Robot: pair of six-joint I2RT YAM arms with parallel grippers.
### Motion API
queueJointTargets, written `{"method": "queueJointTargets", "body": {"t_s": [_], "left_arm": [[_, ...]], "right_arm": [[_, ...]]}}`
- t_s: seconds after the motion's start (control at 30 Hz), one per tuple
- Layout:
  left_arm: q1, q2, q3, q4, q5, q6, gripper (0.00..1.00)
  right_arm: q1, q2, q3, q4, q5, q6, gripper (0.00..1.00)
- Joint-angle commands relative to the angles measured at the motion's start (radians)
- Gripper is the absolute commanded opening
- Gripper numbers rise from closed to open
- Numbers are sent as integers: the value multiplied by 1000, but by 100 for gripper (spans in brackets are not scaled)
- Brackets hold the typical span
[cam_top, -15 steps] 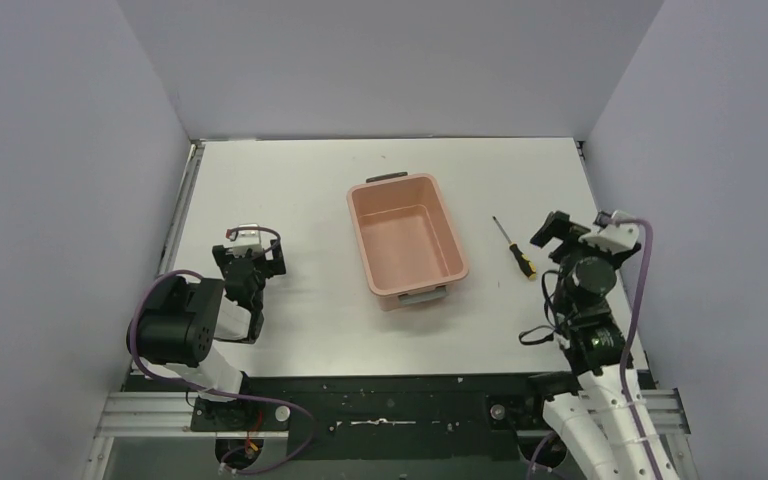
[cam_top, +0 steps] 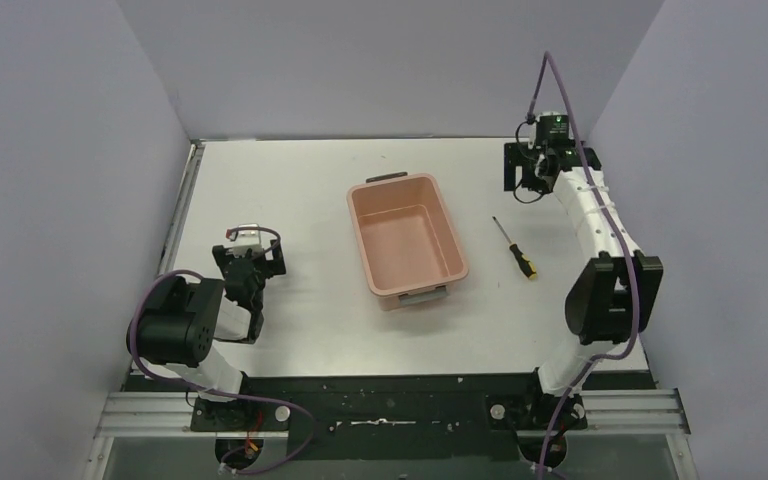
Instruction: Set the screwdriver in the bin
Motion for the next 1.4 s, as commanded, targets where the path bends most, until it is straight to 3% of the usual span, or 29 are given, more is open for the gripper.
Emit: {"method": "queueJointTargets", "body": {"t_s": [0.0, 0.27, 0.37, 0.47, 0.53, 0.57, 0.6, 0.8, 1.03, 1.2, 1.37], "left_arm": [[4, -10, 22, 35, 8, -8, 97], [5, -8, 22, 36, 8, -7, 97], [4, -10, 22, 36, 8, -8, 97], [4, -9, 22, 35, 8, -7, 97], [5, -11, 22, 35, 9, -8, 97], [4, -9, 22, 35, 8, -7, 97], [4, -9, 22, 36, 9, -7, 97], [5, -10, 22, 35, 8, -7, 97], [4, -10, 22, 35, 9, -7, 97], [5, -10, 22, 36, 8, -7, 97], [4, -9, 22, 35, 8, -7, 97]], "right_arm": [[-81, 116, -42, -150, -192, -29, 89], [-90, 285, -228, -50, -206, -60, 83], [-91, 313, -254, -25, -218, -52, 74], [-91, 328, -277, -19, -209, -44, 55], [-92, 327, -292, -17, -205, -42, 30], [-93, 323, -293, -22, -199, -41, 9], [-92, 317, -288, -30, -190, -39, 0], [-90, 237, -137, -171, -135, -12, 0], [-50, 161, 119, -416, -71, 155, 0], [145, 123, 247, -422, -117, 324, 0], [432, 151, 363, -355, -127, 412, 0]]}}
